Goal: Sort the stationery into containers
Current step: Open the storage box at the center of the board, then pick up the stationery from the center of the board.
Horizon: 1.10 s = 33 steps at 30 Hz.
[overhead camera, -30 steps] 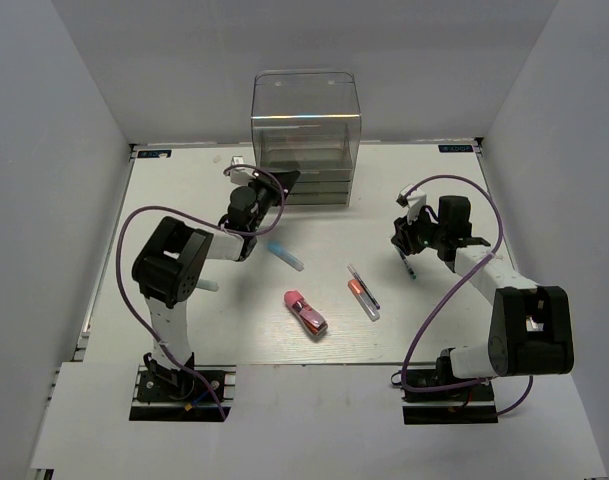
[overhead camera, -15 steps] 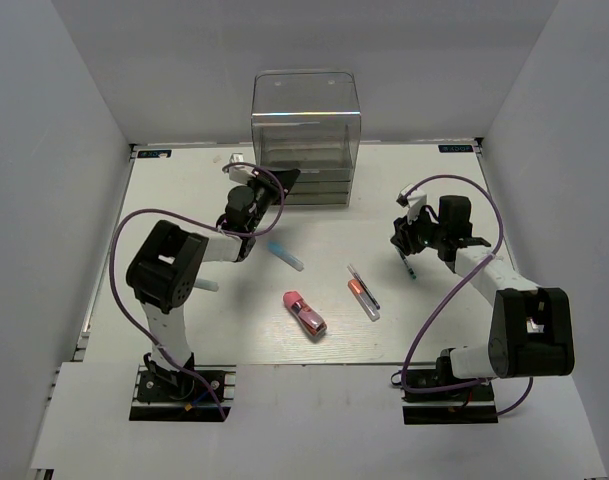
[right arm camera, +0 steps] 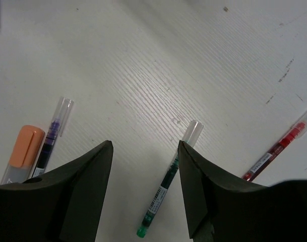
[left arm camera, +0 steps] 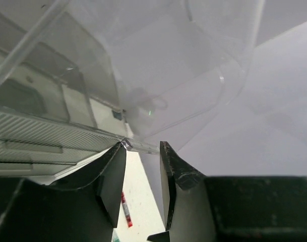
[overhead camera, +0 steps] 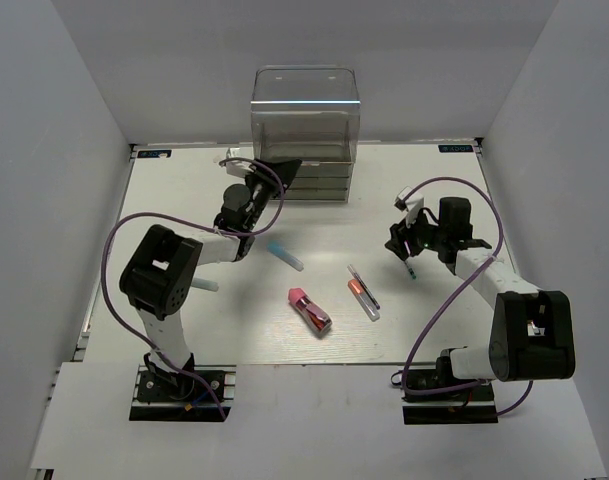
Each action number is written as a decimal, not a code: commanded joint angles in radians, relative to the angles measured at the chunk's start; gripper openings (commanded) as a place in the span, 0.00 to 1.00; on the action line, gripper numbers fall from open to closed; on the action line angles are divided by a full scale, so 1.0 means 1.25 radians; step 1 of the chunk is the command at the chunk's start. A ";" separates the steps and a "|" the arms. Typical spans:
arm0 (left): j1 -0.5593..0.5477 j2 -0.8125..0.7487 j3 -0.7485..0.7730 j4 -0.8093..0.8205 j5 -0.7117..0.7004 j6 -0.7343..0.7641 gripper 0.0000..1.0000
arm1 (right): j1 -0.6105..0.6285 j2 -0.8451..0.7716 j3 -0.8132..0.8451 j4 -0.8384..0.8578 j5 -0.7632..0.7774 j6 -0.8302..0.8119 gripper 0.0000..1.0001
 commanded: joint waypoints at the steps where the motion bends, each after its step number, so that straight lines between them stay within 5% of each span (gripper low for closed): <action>1: 0.000 -0.069 0.010 0.099 -0.015 0.007 0.44 | 0.004 -0.023 -0.005 -0.003 -0.065 -0.035 0.61; 13: 0.000 -0.069 0.001 0.147 -0.031 0.014 0.50 | 0.017 -0.024 0.000 -0.014 -0.198 -0.116 0.64; 33: 0.000 -0.046 -0.001 0.218 -0.007 0.007 0.58 | 0.296 0.043 0.069 -0.097 -0.164 -0.017 0.66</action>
